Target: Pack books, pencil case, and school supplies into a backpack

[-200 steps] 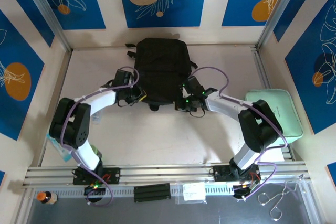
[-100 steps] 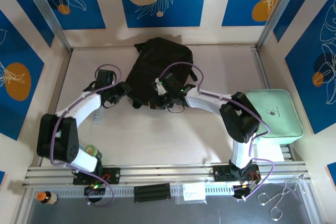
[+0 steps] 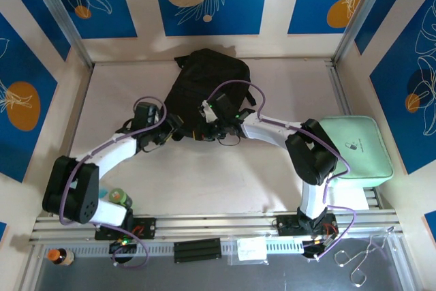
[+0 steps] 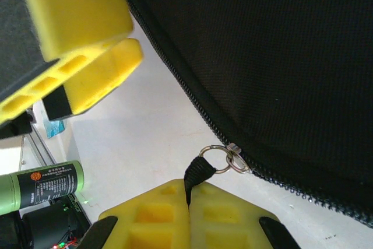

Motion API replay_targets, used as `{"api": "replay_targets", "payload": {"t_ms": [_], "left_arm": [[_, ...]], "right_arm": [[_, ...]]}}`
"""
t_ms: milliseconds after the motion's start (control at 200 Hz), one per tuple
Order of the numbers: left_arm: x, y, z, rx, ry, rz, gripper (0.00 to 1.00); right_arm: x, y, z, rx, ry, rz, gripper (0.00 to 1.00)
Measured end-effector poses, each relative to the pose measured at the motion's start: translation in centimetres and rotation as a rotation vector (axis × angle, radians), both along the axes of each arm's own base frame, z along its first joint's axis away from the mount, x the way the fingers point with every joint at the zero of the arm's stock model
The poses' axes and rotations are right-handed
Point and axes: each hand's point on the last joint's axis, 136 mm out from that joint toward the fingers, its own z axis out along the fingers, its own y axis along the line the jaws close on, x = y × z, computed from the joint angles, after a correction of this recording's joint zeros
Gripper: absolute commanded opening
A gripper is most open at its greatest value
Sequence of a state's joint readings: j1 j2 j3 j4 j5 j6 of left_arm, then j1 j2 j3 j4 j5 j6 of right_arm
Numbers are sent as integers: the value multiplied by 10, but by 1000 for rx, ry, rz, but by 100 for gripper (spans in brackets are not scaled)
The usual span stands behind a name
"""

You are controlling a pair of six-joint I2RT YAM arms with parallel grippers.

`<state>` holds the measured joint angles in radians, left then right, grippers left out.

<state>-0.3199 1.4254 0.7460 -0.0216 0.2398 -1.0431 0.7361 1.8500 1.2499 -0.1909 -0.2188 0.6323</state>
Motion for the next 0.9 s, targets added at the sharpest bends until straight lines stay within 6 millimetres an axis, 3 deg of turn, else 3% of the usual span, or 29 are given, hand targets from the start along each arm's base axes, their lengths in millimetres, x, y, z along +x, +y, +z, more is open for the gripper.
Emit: {"api": "replay_targets", "payload": {"t_ms": [195, 425, 635, 900], "left_arm": [[8, -22, -11, -30, -9, -9, 53], [15, -19, -27, -14, 12, 34, 22], [18, -16, -27, 3, 2, 49, 7], [18, -12, -26, 51, -9, 29, 3]], "right_arm": [[1, -2, -2, 0, 0, -1, 0], [-2, -21, -15, -41, 8, -17, 0], [9, -56, -20, -91, -16, -83, 0], [40, -107, -24, -133, 0, -219, 0]]}}
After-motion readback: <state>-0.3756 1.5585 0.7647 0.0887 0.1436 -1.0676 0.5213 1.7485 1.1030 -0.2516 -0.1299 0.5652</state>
